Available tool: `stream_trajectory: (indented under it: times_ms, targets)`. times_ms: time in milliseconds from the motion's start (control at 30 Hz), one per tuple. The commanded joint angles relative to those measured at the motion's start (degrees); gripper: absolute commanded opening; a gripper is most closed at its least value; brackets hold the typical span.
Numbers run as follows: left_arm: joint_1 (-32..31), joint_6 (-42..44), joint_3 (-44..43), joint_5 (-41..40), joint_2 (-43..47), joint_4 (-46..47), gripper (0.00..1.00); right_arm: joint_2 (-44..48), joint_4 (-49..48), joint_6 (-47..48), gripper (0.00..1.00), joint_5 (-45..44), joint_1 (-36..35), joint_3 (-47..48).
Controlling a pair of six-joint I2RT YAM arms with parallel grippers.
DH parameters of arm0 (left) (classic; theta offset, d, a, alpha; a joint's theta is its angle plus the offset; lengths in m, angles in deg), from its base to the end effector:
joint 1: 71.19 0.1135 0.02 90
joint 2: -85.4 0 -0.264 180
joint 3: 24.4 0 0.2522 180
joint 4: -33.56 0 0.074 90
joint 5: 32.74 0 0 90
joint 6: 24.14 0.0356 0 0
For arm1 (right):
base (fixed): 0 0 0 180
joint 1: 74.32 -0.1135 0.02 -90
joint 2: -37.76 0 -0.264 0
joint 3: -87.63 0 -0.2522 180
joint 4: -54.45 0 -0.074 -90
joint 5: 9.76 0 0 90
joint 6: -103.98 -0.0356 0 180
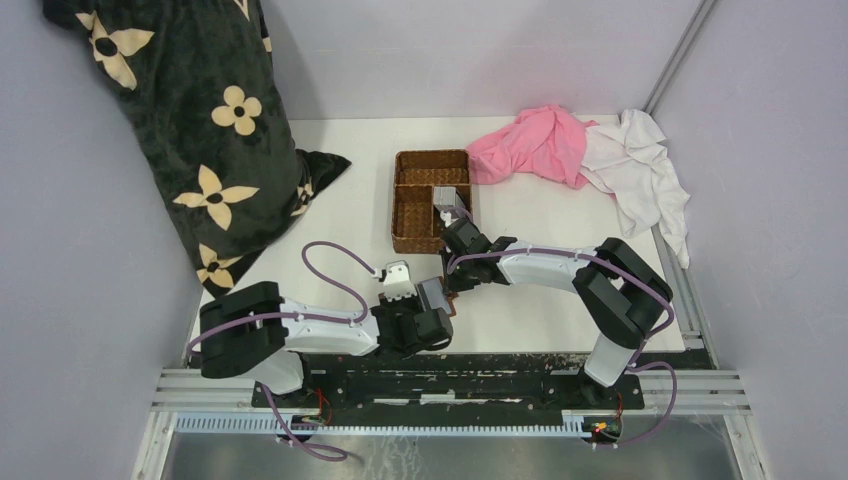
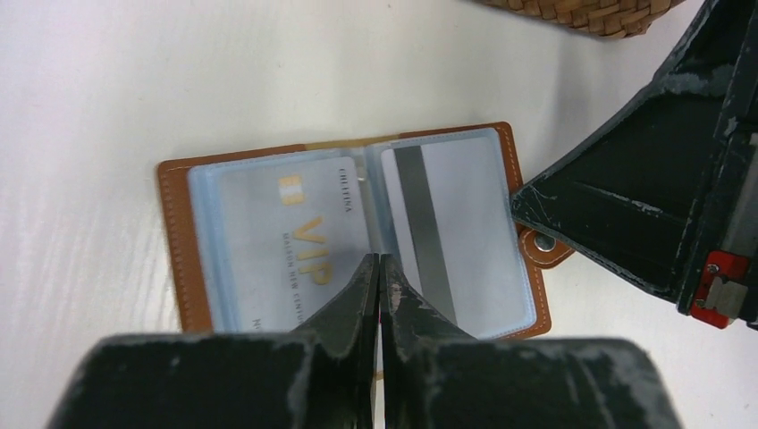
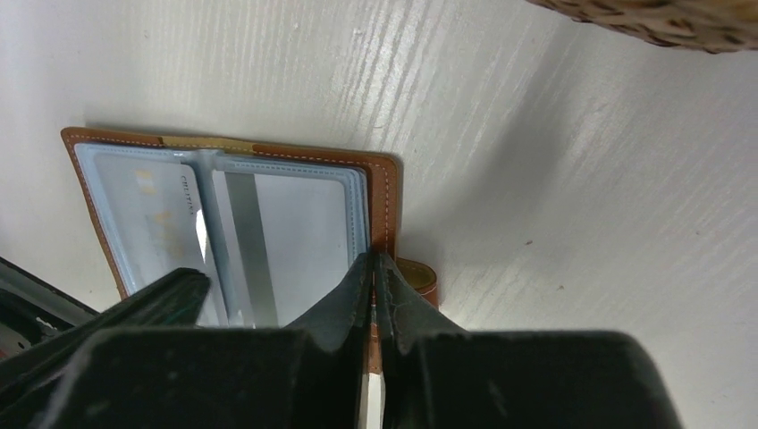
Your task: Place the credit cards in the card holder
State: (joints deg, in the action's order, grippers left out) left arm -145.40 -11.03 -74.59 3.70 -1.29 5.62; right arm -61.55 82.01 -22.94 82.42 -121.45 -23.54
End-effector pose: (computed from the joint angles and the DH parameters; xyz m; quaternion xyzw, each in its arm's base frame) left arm 0.0952 -0.2314 0.1412 -0.1200 0.8681 -0.0816 0.4748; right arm 0.2290 0.2487 0.1531 -0.0907 0.9569 0.1979 0.1922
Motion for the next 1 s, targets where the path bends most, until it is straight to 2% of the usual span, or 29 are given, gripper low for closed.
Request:
stream_trajectory:
  times_ms: [0, 133, 233, 300, 467, 600, 700, 767, 833, 967]
  targets:
    - [0.3, -2.7, -0.8, -5.0, 5.8, -6.1, 0.09, 1.9, 6.2, 2.7, 0.12, -4.5, 0.2, -0.7]
    - [0.3, -2.8, -0.1, -6.8, 11.2, -9.8, 0.17, 4.6, 7.2, 3.3, 0.23, -4.2, 0.2, 0.0]
    - [0.2, -2.0, -0.2, -8.8, 16.0, -12.7, 0.27, 7.2, 8.2, 3.9, 0.33, -4.5, 0.2, 1.4]
    - [0.3, -1.7, -0.3, -10.5, 18.8, -14.8, 0.4, 8.9, 8.8, 4.7, 0.41, -4.5, 0.2, 2.7]
    - [0.6, 0.5, -0.7, -15.2, 24.8, -16.5, 0.61, 11.4, 11.3, 8.7, 0.59, -7.6, 0.2, 9.6]
    - [2.7, 4.7, -1.3, -16.8, 27.2, -15.4, 0.72, 9.0, 14.1, 13.4, 0.62, -10.4, 0.2, 17.4]
    - [6.7, 12.1, -0.9, -14.0, 27.9, -9.7, 0.77, 5.4, 17.1, 15.9, 0.61, -12.5, 0.4, 23.9]
    - [10.6, 18.5, 0.0, -9.5, 27.9, -3.0, 0.77, 2.8, 17.1, 17.8, 0.58, -13.2, 0.7, 27.4]
    - [15.0, 21.4, 0.7, -5.5, 27.7, 0.0, 0.78, 0.3, 17.3, 16.9, 0.55, -15.5, 1.8, 30.5]
    - [20.9, 26.3, 2.2, 0.0, 27.3, 6.5, 0.77, -3.5, 16.6, 14.2, 0.5, -13.9, 5.5, 35.1]
